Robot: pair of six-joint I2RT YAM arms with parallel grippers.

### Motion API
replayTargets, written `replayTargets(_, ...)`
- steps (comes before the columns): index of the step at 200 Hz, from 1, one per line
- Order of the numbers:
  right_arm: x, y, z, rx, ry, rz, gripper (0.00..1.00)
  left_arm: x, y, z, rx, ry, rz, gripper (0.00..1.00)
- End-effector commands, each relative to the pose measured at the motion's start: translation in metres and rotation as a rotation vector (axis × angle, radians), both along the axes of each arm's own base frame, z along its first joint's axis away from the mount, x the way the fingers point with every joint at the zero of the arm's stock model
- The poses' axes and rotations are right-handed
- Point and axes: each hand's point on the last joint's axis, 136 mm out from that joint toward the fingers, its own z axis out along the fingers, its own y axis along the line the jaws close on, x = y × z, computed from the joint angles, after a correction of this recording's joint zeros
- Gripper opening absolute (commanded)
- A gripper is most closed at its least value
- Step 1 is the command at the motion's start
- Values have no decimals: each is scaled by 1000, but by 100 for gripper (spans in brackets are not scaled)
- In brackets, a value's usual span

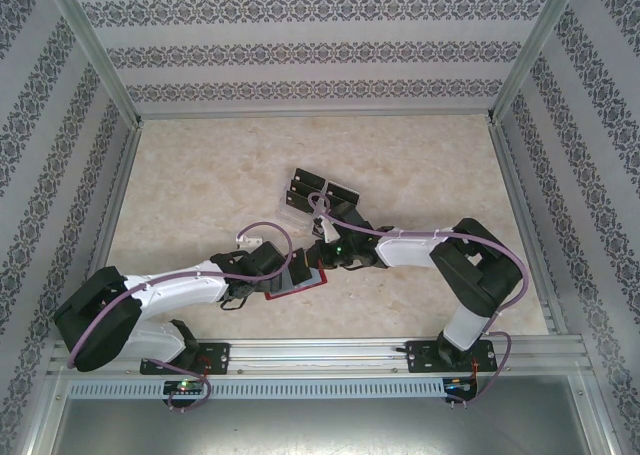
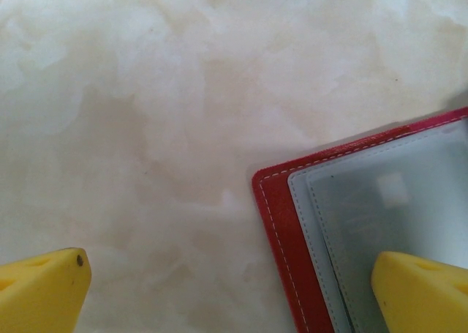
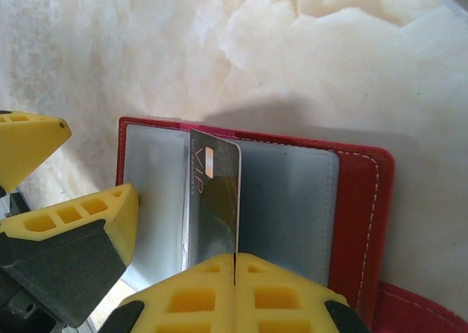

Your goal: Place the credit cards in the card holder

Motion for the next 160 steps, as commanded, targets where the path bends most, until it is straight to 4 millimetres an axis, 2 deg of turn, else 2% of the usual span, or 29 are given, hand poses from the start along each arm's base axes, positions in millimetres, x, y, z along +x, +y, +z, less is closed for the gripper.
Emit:
replayTargets(1,-5,0,-6,16,26,17,0,-20,20,-18,92,83,-9,100)
replayTargets(58,-10,2,-10,13,43,27,0,-20,19,-18,92,85,-9,100)
replayTargets(160,-17,-13,-20,-38,78,-11,0,-20,19,-19,97,88,-13,100)
